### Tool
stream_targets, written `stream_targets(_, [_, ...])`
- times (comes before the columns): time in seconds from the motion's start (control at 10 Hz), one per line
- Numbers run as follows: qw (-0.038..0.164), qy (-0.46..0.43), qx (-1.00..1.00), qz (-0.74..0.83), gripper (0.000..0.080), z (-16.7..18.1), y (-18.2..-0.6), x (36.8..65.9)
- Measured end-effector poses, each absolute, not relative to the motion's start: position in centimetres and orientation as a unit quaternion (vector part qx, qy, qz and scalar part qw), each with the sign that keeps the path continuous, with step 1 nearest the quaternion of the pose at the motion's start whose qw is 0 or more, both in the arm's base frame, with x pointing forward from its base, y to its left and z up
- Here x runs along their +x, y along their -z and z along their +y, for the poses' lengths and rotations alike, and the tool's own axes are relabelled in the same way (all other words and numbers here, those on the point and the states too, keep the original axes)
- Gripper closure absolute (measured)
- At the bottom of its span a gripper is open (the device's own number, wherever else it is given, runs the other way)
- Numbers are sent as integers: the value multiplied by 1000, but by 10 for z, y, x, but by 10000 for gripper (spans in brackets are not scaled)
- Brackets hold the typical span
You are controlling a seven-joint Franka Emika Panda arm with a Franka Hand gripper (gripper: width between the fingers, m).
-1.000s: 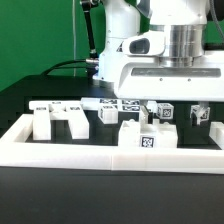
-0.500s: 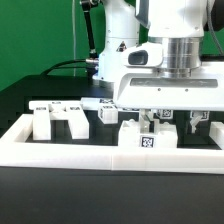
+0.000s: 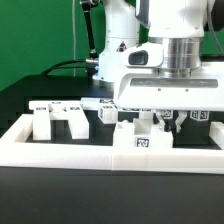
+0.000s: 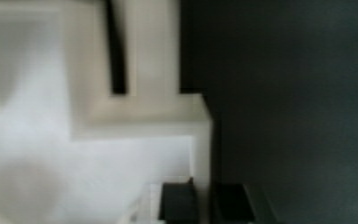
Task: Assemble chair
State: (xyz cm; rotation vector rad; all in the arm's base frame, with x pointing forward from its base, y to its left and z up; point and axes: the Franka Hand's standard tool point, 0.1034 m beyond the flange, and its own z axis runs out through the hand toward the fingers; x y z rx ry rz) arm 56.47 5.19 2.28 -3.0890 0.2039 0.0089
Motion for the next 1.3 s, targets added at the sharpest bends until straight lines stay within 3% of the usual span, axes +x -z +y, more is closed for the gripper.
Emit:
stream_targets(0.7, [23, -3, -998, 65, 766, 53, -23, 565])
stream_targets(1.3, [35, 7, -999, 17, 765, 108, -23, 582])
